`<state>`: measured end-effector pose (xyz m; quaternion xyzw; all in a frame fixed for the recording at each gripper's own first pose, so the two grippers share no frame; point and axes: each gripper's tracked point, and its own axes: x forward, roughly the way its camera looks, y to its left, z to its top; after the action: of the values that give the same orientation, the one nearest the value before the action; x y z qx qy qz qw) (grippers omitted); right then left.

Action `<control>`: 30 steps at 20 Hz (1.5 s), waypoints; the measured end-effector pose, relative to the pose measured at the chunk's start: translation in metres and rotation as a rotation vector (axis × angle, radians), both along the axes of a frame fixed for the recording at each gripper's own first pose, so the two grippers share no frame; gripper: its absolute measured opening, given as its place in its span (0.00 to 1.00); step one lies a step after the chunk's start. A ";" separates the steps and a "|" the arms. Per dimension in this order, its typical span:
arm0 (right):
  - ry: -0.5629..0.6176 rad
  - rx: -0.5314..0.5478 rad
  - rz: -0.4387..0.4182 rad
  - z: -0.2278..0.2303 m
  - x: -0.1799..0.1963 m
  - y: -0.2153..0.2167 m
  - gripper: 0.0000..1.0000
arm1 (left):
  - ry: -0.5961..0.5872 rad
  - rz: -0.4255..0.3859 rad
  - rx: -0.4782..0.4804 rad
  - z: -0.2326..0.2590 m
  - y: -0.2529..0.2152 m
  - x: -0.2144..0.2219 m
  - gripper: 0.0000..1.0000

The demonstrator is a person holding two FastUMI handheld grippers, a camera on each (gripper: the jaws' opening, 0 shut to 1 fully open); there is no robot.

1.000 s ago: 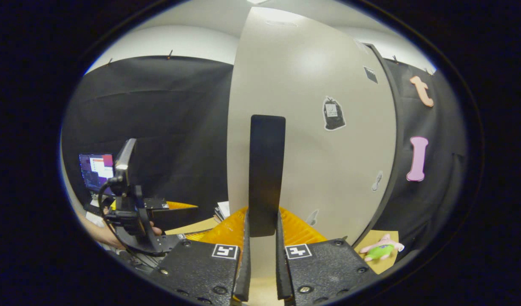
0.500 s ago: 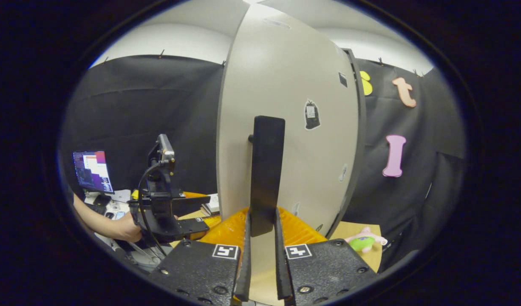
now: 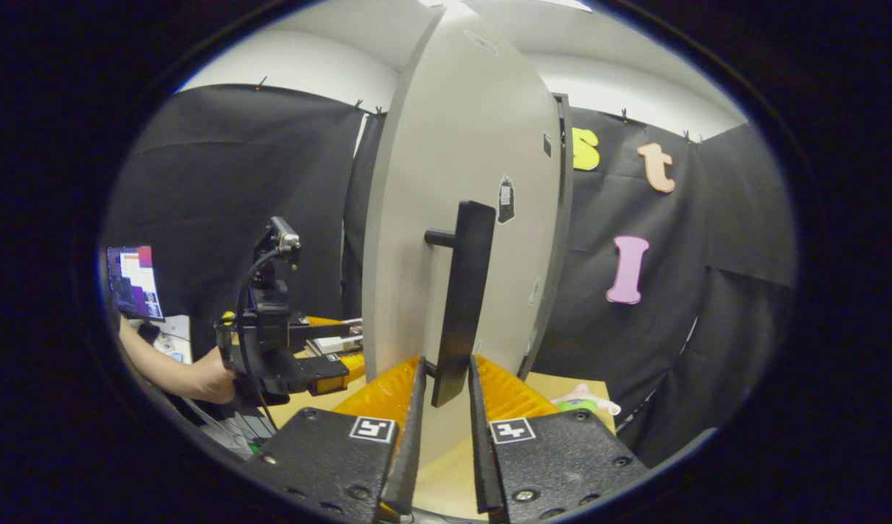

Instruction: Open the cabinet door with the right hand, grasp the bottle in the cabinet with the left hand and place it on the coaster, then close the cabinet door with the right hand.

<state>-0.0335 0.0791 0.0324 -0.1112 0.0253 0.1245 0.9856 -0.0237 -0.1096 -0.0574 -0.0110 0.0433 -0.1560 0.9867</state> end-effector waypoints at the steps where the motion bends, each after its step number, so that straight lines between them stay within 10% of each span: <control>1: -0.013 -0.013 -0.025 0.004 -0.002 -0.007 0.39 | -0.002 -0.010 -0.003 0.001 -0.004 0.003 0.96; 11: -0.040 0.046 -0.183 0.002 -0.011 -0.039 0.96 | -0.049 -0.077 0.039 0.018 -0.039 0.042 0.96; 30: -0.132 0.282 -0.540 0.006 -0.027 -0.118 0.95 | -0.102 0.148 0.084 0.084 -0.046 0.191 0.96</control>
<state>-0.0605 -0.0389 0.0387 0.0296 -0.0275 -0.1471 0.9883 0.1675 -0.1551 0.0262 0.0353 -0.0014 -0.0813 0.9961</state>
